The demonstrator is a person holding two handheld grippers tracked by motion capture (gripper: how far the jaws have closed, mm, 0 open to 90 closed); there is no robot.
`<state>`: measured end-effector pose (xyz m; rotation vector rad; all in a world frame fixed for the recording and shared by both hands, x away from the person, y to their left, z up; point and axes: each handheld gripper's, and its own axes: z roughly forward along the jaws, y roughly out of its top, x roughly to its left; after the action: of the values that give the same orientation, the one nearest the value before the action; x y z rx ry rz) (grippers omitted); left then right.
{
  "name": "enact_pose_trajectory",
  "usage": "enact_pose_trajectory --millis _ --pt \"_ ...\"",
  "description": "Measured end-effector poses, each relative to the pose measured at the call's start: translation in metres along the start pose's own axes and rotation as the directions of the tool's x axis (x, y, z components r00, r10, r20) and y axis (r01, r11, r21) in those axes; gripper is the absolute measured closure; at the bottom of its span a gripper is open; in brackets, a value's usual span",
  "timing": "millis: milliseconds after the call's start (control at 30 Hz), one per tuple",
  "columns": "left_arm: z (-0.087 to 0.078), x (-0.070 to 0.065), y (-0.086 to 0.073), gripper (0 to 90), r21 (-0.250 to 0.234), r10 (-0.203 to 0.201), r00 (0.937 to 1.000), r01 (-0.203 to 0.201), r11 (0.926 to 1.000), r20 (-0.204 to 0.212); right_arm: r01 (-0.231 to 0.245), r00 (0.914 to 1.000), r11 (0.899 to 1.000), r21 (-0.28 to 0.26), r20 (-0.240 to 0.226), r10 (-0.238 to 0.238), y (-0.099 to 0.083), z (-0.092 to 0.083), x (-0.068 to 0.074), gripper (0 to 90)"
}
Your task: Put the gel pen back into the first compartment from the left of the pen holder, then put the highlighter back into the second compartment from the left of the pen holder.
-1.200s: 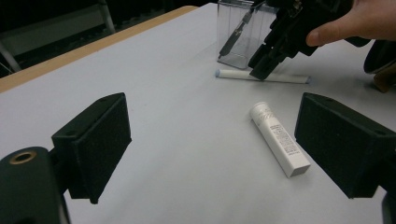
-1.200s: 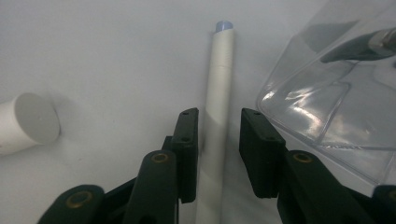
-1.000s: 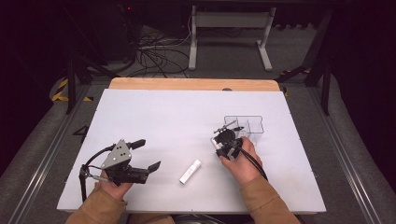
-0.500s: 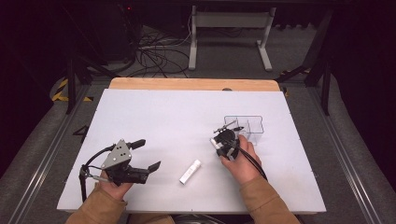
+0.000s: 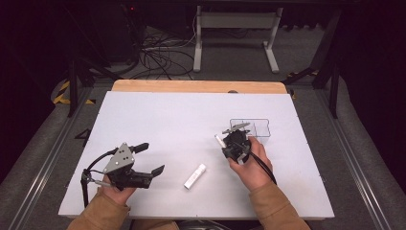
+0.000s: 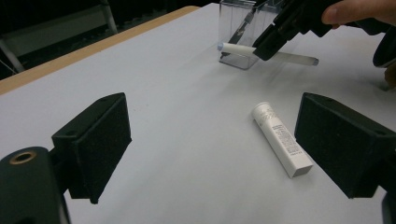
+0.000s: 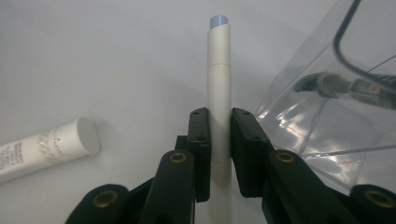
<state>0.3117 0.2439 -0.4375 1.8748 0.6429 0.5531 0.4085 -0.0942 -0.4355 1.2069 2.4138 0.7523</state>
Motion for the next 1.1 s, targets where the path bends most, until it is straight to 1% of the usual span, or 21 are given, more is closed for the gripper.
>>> enact_pose_trajectory --millis 133,333,533,733,800,933,1000,1100 --pt "0.000 -0.001 0.000 11.7 -0.001 -0.002 1.0000 0.002 1.0000 0.000 0.007 1.0000 1.000 -0.028 -0.006 -0.007 0.000 -0.008 0.001 79.2" --pt "-0.001 0.000 0.000 11.6 -0.001 -0.001 1.0000 0.001 1.0000 -0.001 0.013 0.9999 0.998 -0.065 -0.009 -0.014 0.000 -0.016 0.002 79.2" --pt "-0.001 0.000 0.000 11.7 -0.002 -0.002 1.0000 0.002 1.0000 -0.002 0.008 0.9994 0.994 -0.108 -0.033 -0.012 -0.001 -0.022 0.004 79.2" --pt "-0.001 0.000 0.000 11.7 -0.004 -0.007 1.0000 0.007 1.0000 -0.002 0.002 0.9988 0.983 -0.183 -0.048 -0.011 -0.003 -0.034 0.003 79.2" --pt "-0.001 0.000 0.000 11.6 -0.004 -0.003 1.0000 0.003 1.0000 -0.004 -0.003 0.9978 0.976 -0.217 -0.065 -0.012 -0.003 -0.039 0.002 79.2" --pt "-0.001 0.001 0.000 11.7 -0.005 -0.005 1.0000 0.005 1.0000 -0.004 -0.008 0.9954 0.956 -0.292 -0.093 -0.020 -0.005 -0.047 -0.002 79.2" --pt "-0.001 0.001 0.000 11.7 -0.007 -0.006 1.0000 0.006 1.0000 -0.005 -0.011 0.9937 0.943 -0.332 -0.109 -0.027 -0.006 -0.051 -0.003 79.2" --pt "-0.001 0.001 0.000 11.6 -0.006 -0.007 1.0000 0.007 1.0000 -0.004 0.001 0.9927 0.921 -0.390 -0.111 -0.047 -0.008 -0.055 -0.004 79.2"
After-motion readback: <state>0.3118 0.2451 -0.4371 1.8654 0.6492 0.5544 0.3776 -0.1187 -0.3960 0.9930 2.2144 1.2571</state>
